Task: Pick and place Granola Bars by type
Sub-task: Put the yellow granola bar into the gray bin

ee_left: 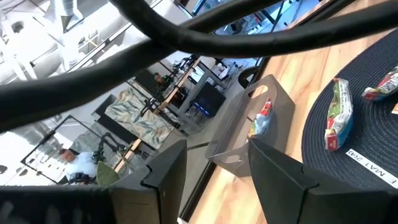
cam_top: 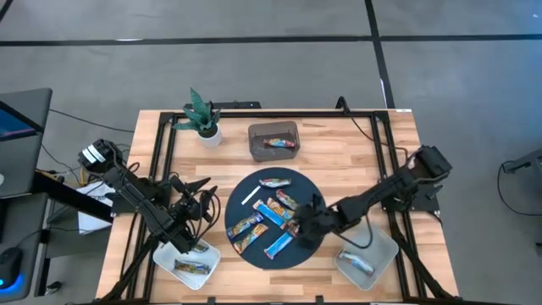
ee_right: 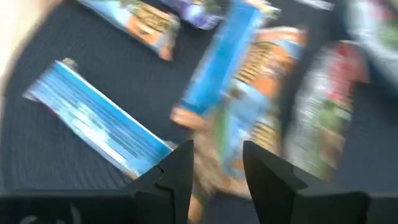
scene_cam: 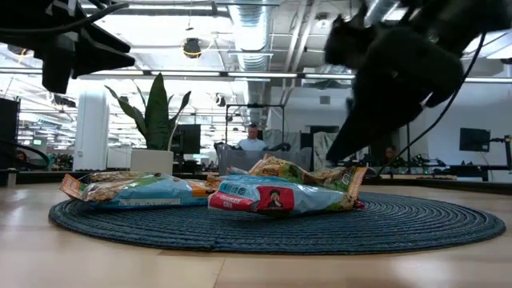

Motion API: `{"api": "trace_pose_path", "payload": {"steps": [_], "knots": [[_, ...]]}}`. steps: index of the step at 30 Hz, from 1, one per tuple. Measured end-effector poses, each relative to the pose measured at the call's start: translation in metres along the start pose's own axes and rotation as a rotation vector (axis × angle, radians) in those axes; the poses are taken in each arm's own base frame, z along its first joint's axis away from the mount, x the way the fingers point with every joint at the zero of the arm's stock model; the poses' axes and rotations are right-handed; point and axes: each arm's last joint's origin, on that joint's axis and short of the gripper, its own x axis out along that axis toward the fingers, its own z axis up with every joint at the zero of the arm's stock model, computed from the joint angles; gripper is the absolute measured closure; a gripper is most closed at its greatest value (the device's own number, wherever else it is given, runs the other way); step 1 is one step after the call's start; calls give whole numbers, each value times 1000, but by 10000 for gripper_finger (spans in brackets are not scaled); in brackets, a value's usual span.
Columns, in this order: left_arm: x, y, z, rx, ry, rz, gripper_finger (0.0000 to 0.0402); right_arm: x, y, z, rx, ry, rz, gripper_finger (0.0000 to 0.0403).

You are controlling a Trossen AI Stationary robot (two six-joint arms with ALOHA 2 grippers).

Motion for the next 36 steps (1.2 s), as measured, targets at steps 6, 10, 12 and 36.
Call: {"api": "trace_pose_path", "payload": {"steps": [6, 10, 12, 36], "knots": [[-2, 0, 0, 15, 0, -13, 235, 15, -9, 10, 49, -14, 103, 274], [-3, -1, 0, 30, 12, -24, 235, 13, -13, 14, 82, -25, 98, 274], [-3, -1, -1, 30, 19, -28, 235, 14, -16, 15, 88, -21, 86, 274], [-3, -1, -1, 25, 28, -34, 235, 31, -22, 8, 55, 34, 52, 288]]}}
